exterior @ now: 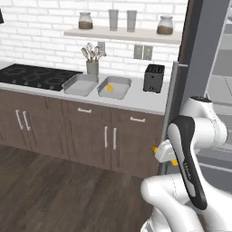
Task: Place one corn and one steak in each tupperware on the nearby counter, to pack two identical lunches.
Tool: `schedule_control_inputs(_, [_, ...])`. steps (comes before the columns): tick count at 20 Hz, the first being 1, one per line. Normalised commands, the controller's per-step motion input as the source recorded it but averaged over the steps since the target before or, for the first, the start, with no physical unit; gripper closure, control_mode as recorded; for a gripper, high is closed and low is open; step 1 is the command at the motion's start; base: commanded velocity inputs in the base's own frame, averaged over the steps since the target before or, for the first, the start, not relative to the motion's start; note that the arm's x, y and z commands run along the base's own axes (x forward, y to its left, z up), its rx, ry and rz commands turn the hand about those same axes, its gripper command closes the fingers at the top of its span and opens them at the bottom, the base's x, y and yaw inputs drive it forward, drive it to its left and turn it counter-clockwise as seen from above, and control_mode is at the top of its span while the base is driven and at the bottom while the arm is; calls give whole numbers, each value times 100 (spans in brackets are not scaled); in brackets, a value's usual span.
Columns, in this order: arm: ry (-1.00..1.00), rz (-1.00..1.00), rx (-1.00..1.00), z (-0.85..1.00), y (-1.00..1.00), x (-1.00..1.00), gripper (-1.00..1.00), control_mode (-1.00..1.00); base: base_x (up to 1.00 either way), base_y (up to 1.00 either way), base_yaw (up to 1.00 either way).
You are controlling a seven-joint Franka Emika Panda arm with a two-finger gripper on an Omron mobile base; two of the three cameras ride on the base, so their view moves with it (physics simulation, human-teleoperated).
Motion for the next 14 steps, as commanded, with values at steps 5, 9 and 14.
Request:
schedule_control_inputs(5, [0, 0, 0, 0, 0, 0, 100, 100, 69, 30, 22])
schedule_control_inputs(9, [0, 0, 0, 0, 0, 0, 100, 100, 58, 44, 14])
schedule_control_inputs(14, [0, 0, 0, 0, 0, 0, 100, 100, 78, 98, -2])
